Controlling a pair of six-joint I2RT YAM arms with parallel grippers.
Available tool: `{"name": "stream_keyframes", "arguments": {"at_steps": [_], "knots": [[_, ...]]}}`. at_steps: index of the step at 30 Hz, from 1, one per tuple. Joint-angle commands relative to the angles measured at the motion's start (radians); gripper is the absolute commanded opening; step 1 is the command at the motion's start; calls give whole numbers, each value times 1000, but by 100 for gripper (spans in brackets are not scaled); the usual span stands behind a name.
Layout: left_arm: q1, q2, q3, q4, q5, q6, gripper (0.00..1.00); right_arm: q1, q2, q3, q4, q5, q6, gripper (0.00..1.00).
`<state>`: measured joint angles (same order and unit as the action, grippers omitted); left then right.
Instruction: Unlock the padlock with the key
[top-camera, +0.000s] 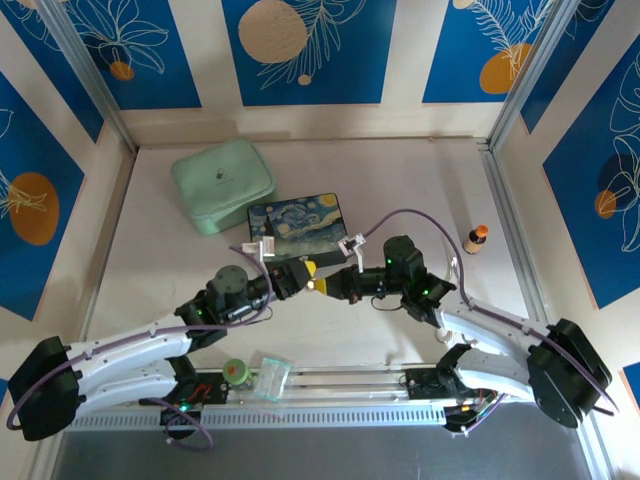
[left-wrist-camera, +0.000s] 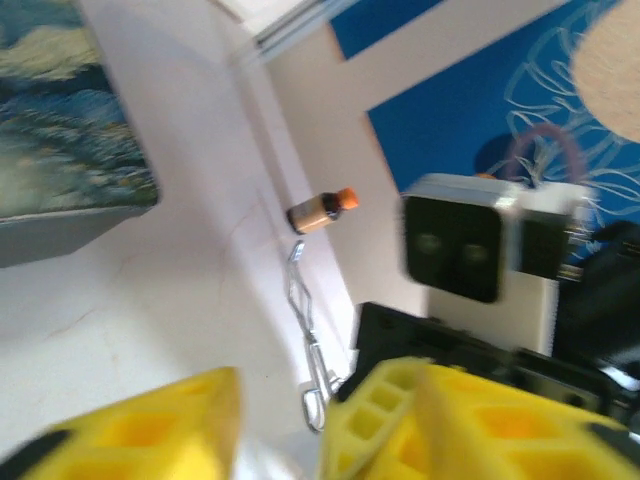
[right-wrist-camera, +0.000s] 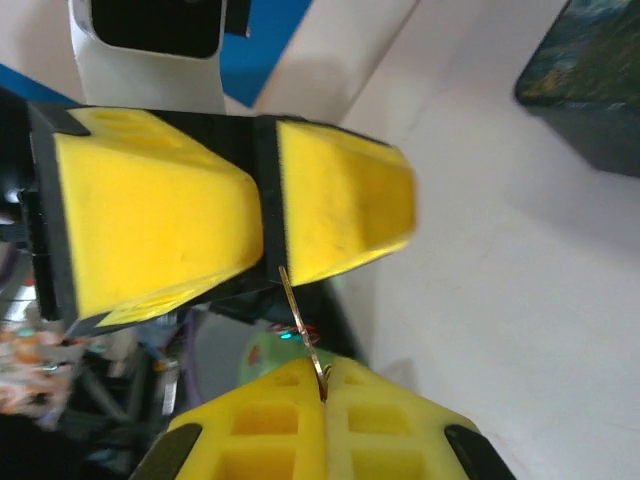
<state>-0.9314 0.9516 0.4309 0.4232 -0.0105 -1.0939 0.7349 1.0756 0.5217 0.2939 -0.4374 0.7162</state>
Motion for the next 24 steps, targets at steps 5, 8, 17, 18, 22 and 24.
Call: {"name": "stream_keyframes", "arguments": {"at_steps": [5, 8, 17, 18, 22, 24], "knots": [[6, 24, 84, -354, -66, -352, 64, 147, 15, 162, -420, 525, -366, 3], [6, 68, 43, -256, -43, -445, 61, 200, 52, 200, -447, 606, -427, 3], [5, 51, 30, -329, -112, -523, 52, 309, 168, 268, -492, 753, -514, 2], [6, 57, 27, -319, -107, -534, 52, 317, 175, 270, -483, 758, -514, 2], [-1, 91, 25, -278, -82, -562, 48, 379, 219, 293, -472, 839, -551, 2], [0, 100, 27, -273, -76, -579, 44, 399, 241, 304, -469, 869, -564, 2]]}}
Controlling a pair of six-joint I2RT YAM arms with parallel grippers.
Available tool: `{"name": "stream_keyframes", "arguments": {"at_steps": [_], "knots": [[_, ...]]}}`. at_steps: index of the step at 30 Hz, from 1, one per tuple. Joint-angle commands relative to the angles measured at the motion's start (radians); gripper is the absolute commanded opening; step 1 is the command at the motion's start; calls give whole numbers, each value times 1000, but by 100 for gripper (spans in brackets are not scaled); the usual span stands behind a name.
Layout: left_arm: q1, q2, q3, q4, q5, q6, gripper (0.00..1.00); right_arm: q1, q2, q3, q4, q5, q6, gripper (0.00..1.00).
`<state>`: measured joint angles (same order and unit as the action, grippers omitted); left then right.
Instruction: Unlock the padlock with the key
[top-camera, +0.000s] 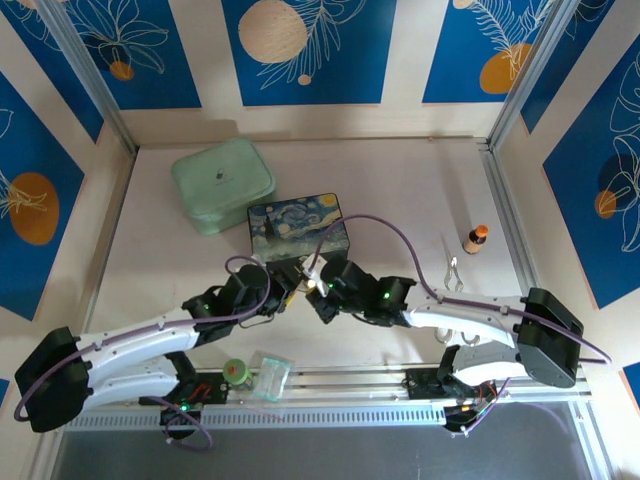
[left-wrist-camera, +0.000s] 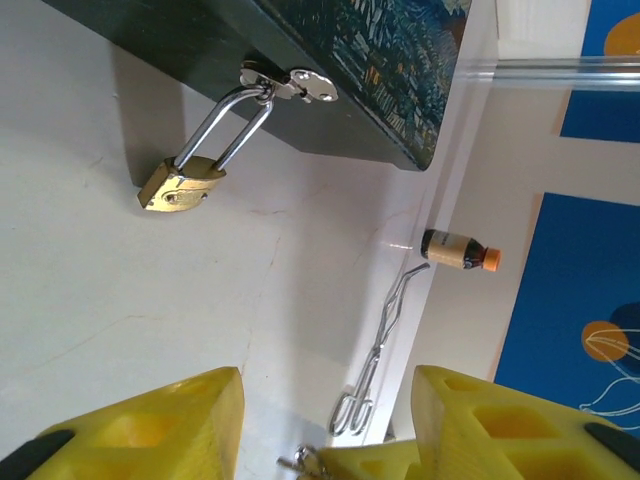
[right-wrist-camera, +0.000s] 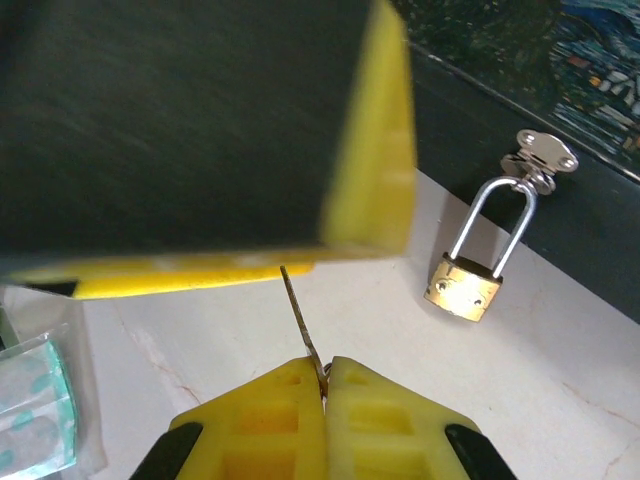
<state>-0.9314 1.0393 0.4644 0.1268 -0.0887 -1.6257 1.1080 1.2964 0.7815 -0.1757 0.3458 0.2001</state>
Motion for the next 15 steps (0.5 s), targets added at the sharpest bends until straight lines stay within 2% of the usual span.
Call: {"name": "stream_keyframes", "arguments": {"at_steps": [1, 3, 7, 10, 13, 14, 15], "knots": [[-1, 17, -7, 23, 3, -59, 42, 35, 30, 48, 4, 97, -50, 2], [-1, 24, -10, 22, 6, -81, 38, 49, 43, 51, 11, 126, -52, 2], [0, 24, -23, 6, 1, -107, 20, 77, 89, 71, 6, 175, -75, 2], [0, 24, -26, -18, -3, -117, 13, 106, 120, 82, 8, 213, -96, 2], [0, 33, -19, -42, 2, -114, 0, 115, 145, 91, 7, 239, -96, 3], [0, 37, -18, -43, 4, -110, 0, 114, 147, 91, 11, 236, -88, 3], [0, 40, -17, -41, 4, -103, 0, 107, 148, 91, 13, 215, -75, 8]]}}
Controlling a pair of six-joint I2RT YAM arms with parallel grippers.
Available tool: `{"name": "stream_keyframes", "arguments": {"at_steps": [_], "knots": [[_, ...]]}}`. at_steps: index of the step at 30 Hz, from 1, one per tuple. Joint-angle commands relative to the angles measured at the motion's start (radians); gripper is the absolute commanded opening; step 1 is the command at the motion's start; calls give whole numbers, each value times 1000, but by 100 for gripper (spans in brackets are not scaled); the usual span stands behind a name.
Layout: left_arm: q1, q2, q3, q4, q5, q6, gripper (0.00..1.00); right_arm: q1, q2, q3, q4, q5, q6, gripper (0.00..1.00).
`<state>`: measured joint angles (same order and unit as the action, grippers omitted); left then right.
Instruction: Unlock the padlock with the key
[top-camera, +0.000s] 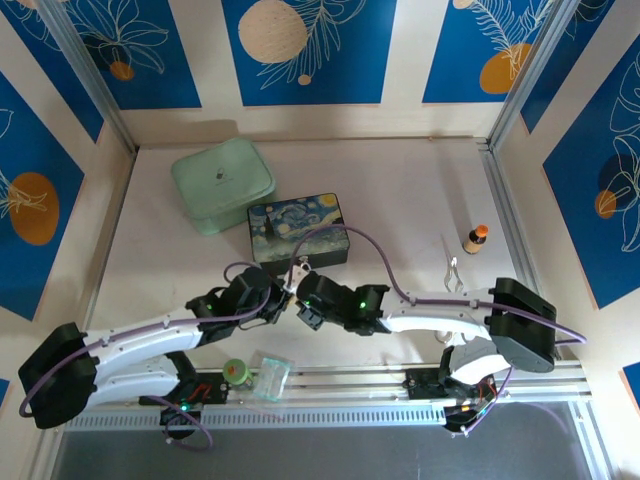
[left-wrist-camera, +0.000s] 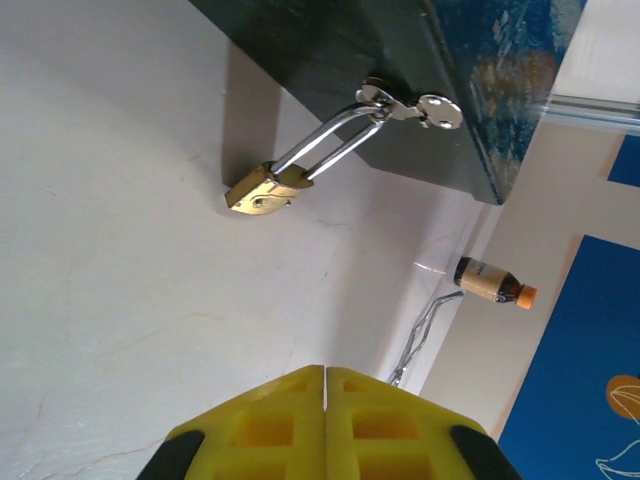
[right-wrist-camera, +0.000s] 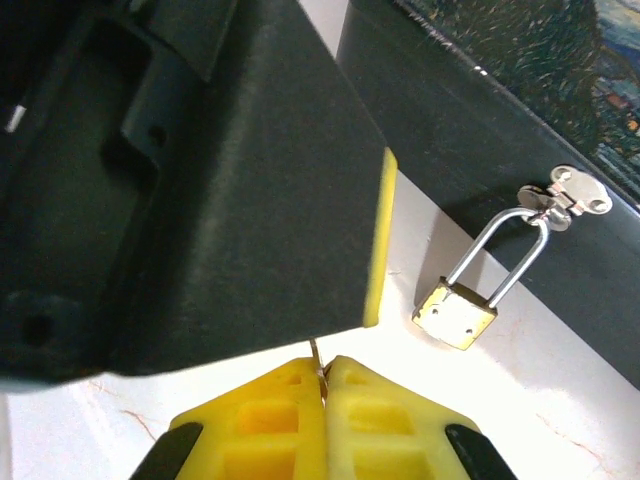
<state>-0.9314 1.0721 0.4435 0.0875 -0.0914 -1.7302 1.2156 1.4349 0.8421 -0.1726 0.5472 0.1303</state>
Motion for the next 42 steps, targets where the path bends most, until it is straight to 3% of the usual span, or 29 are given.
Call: {"name": "stream_keyframes", "arguments": {"at_steps": [1, 2, 5, 8, 9, 12, 16, 20, 26, 36, 42], "knots": [[0, 9, 7, -4, 4, 8, 0, -13, 3, 30, 5, -26, 16, 13], [0, 9, 10, -6, 0, 18, 0, -28, -6, 23, 8, -56, 36, 16], [-1, 0, 26, -36, -23, 58, 0, -85, -67, -16, 33, -189, 113, 48], [0, -22, 22, -3, -69, 147, 0, -203, -171, -93, 114, -417, 253, 60], [0, -31, 17, 12, -87, 180, 0, -265, -205, -134, 174, -533, 327, 70], [0, -58, -28, 157, -137, 291, 0, -413, -237, -222, 375, -844, 528, 71], [0, -86, -86, 418, -163, 459, 0, -485, -210, -260, 586, -1036, 684, 68], [0, -101, -89, 557, -125, 568, 0, -501, -173, -259, 715, -1105, 755, 59], [-3, -116, -130, 709, -114, 562, 0, -514, -111, -259, 839, -1142, 810, 43], [-14, -177, -85, 629, -78, 617, 0, -530, -71, -258, 953, -1168, 858, 39], [-19, -144, -90, 692, -72, 590, 0, -531, -83, -269, 1005, -1167, 904, 19]]}}
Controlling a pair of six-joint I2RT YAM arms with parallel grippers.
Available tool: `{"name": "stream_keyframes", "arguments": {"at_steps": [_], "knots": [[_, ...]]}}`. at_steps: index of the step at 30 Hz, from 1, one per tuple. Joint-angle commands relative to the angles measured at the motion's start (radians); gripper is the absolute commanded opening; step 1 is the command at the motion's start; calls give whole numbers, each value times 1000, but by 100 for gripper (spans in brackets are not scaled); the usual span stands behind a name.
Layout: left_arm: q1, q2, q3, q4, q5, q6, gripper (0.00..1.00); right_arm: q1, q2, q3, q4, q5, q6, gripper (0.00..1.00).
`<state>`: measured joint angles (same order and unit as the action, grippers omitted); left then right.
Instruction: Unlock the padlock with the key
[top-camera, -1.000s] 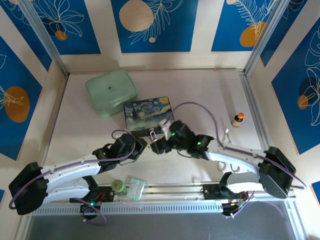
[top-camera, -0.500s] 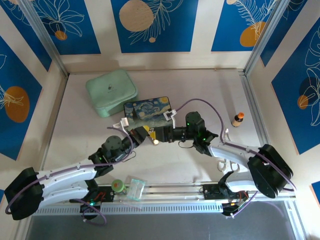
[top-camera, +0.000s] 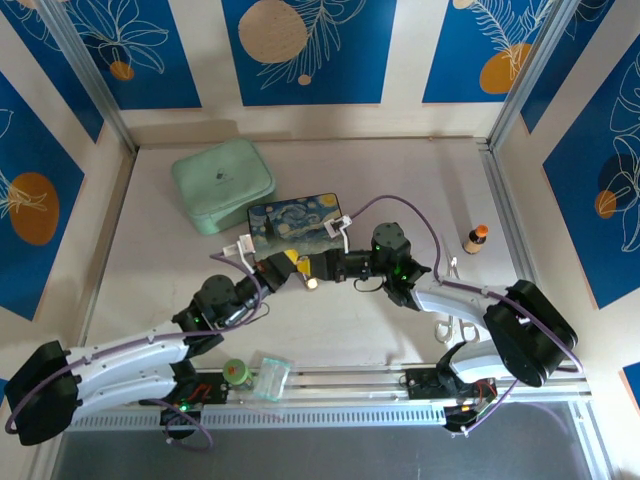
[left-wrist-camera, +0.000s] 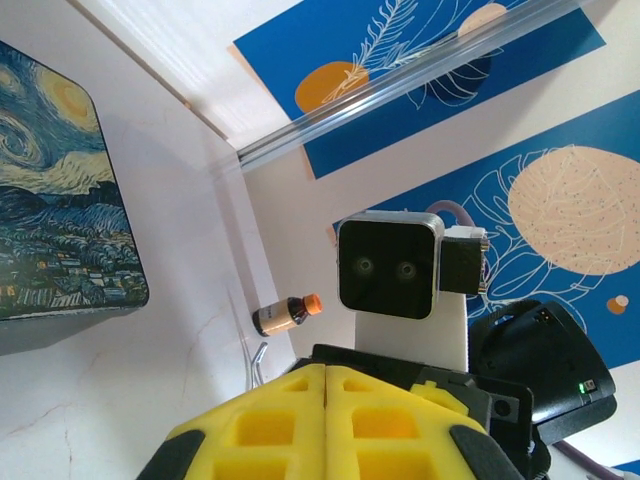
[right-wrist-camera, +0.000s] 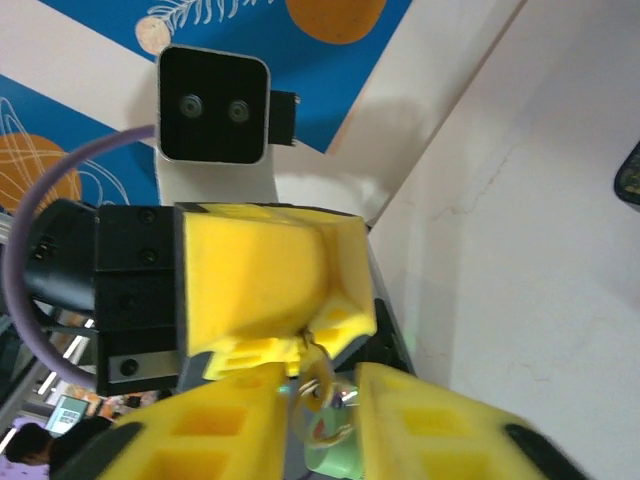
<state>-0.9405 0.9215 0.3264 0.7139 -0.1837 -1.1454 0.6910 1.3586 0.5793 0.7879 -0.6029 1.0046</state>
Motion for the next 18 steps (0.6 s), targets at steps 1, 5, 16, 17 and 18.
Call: {"name": "stream_keyframes", "arguments": {"at_steps": [1, 5, 16, 17, 18], "knots": [[-12, 9, 28, 74, 17, 3, 0, -4, -13, -14, 45, -11, 32, 15], [-14, 16, 32, 77, 12, 8, 0, -2, -37, -48, 34, 5, 33, 7], [-20, -17, 17, -53, -90, -36, 75, -8, -116, -71, -158, 73, -54, 0], [-20, -33, 19, -101, -105, -55, 85, -9, -122, -67, -190, 80, -68, 0], [-20, -47, 23, -152, -115, -71, 92, -8, -127, -61, -228, 88, -83, 0]]}}
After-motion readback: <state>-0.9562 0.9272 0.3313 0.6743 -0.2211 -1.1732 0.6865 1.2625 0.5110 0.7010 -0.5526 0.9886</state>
